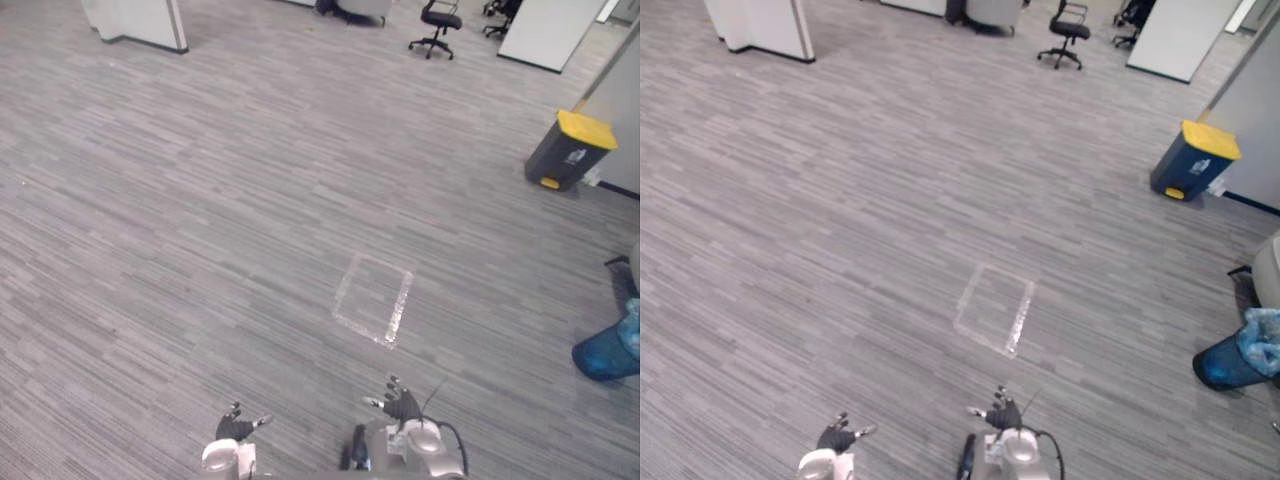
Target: Organize the slippers on the shoe rack
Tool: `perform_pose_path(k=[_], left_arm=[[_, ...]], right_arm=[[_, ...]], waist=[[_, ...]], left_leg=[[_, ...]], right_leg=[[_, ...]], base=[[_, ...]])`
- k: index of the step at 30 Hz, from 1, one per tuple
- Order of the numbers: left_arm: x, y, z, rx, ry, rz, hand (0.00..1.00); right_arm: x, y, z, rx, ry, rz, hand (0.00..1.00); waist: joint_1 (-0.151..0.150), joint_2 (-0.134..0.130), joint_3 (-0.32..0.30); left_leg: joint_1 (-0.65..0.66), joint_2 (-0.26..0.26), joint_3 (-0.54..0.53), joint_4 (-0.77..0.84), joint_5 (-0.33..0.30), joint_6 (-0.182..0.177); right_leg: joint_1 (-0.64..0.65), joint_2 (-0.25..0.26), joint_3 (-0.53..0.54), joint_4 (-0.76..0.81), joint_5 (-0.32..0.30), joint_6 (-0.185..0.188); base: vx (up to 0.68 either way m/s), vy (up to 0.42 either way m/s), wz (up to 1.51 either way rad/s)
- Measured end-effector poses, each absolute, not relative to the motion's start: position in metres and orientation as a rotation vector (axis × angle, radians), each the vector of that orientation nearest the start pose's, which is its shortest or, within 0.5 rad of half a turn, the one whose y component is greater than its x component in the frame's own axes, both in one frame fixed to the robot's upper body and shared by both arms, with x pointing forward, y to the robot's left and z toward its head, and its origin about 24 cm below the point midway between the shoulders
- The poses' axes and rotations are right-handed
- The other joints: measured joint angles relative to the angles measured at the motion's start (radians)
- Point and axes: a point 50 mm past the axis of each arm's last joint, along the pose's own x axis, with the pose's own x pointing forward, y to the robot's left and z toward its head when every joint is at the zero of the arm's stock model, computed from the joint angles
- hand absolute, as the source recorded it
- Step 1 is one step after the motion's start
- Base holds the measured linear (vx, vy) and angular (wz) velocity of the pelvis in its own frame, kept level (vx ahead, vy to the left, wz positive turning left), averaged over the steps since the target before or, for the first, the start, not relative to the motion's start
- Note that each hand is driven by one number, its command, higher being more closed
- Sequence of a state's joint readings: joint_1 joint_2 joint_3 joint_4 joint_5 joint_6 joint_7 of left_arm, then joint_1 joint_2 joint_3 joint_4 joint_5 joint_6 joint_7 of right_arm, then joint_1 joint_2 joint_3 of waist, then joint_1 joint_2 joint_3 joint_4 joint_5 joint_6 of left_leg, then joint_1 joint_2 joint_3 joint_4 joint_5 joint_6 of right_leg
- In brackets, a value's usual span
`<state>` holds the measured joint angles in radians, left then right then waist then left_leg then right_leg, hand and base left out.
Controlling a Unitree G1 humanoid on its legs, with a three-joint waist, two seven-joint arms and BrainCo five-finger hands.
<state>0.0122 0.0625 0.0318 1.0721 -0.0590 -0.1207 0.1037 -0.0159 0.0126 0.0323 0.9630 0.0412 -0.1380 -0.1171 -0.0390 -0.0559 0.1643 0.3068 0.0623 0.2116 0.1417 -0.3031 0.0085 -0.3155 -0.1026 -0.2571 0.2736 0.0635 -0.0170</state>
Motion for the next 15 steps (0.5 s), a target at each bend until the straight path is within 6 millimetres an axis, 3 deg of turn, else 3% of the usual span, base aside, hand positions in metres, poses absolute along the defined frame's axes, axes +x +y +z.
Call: perform_pose_path(k=[1,2,4,5,6,7,8,9,10,11,12,13,15], left_arm=[[0.128,0.182,-0.153,0.039,0.961,0.192,0.00],[0.125,0.177,-0.154,0.028,0.972,0.180,0.00],[0.122,0.171,-0.156,0.005,0.986,0.178,0.00],[0.121,0.171,-0.157,-0.001,0.989,0.180,0.00],[0.122,0.170,-0.156,-0.031,0.981,0.195,0.00],[0.126,0.168,-0.155,-0.055,0.968,0.211,0.00],[0.126,0.167,-0.154,-0.066,0.960,0.219,0.00],[0.130,0.168,-0.152,-0.076,0.937,0.231,0.00],[0.134,0.171,-0.149,-0.071,0.915,0.237,0.00],[0.136,0.172,-0.148,-0.071,0.906,0.239,0.00],[0.137,0.174,-0.147,-0.084,0.894,0.259,0.00],[0.137,0.174,-0.146,-0.087,0.889,0.263,0.00],[0.140,0.175,-0.144,-0.089,0.872,0.271,0.00]], right_arm=[[0.164,-0.148,-0.135,-0.023,0.805,-0.095,0.00],[0.167,-0.152,-0.134,-0.027,0.806,-0.105,0.00],[0.167,-0.156,-0.134,-0.013,0.801,-0.133,0.00],[0.167,-0.157,-0.134,-0.012,0.802,-0.138,0.00],[0.163,-0.159,-0.134,-0.009,0.804,-0.144,0.00],[0.162,-0.156,-0.135,-0.003,0.807,-0.138,0.00],[0.161,-0.156,-0.135,-0.007,0.810,-0.133,0.00],[0.157,-0.154,-0.137,-0.008,0.825,-0.129,0.00],[0.155,-0.151,-0.139,-0.005,0.837,-0.123,0.00],[0.154,-0.150,-0.139,-0.002,0.840,-0.125,0.00],[0.149,-0.148,-0.141,0.004,0.852,-0.126,0.00],[0.149,-0.148,-0.141,0.005,0.853,-0.127,0.00],[0.149,-0.146,-0.141,0.014,0.860,-0.130,0.00]], waist=[[0.000,0.014,0.005],[0.007,0.044,0.003],[-0.007,0.063,-0.005],[-0.009,0.069,-0.009],[-0.010,0.082,-0.012],[-0.014,0.092,-0.005],[-0.008,0.095,-0.005],[-0.001,0.092,-0.001],[0.019,0.080,0.001],[0.023,0.078,-0.001],[0.033,0.065,0.001],[0.034,0.066,0.000],[0.043,0.069,0.002]], left_leg=[[0.010,0.014,-0.011,0.000,-0.003,-0.004],[0.018,0.046,-0.019,0.013,0.027,-0.054],[0.011,0.067,-0.071,0.114,0.079,-0.120],[0.000,0.075,-0.082,0.153,0.083,-0.122],[-0.087,0.110,-0.126,0.388,0.141,-0.138],[-0.191,0.140,-0.166,0.634,0.300,-0.189],[-0.237,0.153,-0.173,0.727,0.305,-0.200],[-0.336,0.178,-0.157,0.918,0.233,-0.185],[-0.400,0.176,-0.134,0.973,0.167,-0.157],[-0.418,0.175,-0.122,0.973,0.147,-0.147],[-0.485,0.170,-0.077,0.921,0.082,-0.117],[-0.504,0.168,-0.068,0.892,0.066,-0.109],[-0.573,0.136,-0.064,0.641,0.028,-0.081]], right_leg=[[0.001,0.013,-0.002,0.014,-0.008,-0.024],[-0.007,0.033,-0.002,0.072,-0.054,-0.038],[0.007,0.056,-0.006,0.150,-0.157,-0.054],[0.016,0.067,-0.009,0.150,-0.169,-0.055],[0.072,0.102,-0.010,0.127,-0.206,-0.061],[0.144,0.132,0.000,0.079,-0.224,-0.072],[0.172,0.146,0.006,0.062,-0.228,-0.078],[0.249,0.173,0.038,0.022,-0.243,-0.093],[0.316,0.182,0.077,-0.015,-0.252,-0.098],[0.337,0.182,0.089,-0.027,-0.252,-0.097],[0.403,0.182,0.141,-0.076,-0.252,-0.097],[0.420,0.182,0.156,-0.091,-0.251,-0.096],[0.485,0.159,0.230,-0.144,-0.261,-0.073]], base=[[0.70,-0.265,-0.09],[0.49,-0.192,-0.35],[0.48,-0.220,-0.31],[0.49,-0.219,-0.22],[0.59,-0.194,-0.19],[0.48,-0.147,-0.23],[0.49,-0.081,-0.37],[0.47,-0.049,-0.64],[0.47,-0.049,-0.71],[0.46,-0.045,-0.94],[0.36,0.012,-0.72],[0.44,0.033,-1.04],[0.49,0.177,-1.06]])
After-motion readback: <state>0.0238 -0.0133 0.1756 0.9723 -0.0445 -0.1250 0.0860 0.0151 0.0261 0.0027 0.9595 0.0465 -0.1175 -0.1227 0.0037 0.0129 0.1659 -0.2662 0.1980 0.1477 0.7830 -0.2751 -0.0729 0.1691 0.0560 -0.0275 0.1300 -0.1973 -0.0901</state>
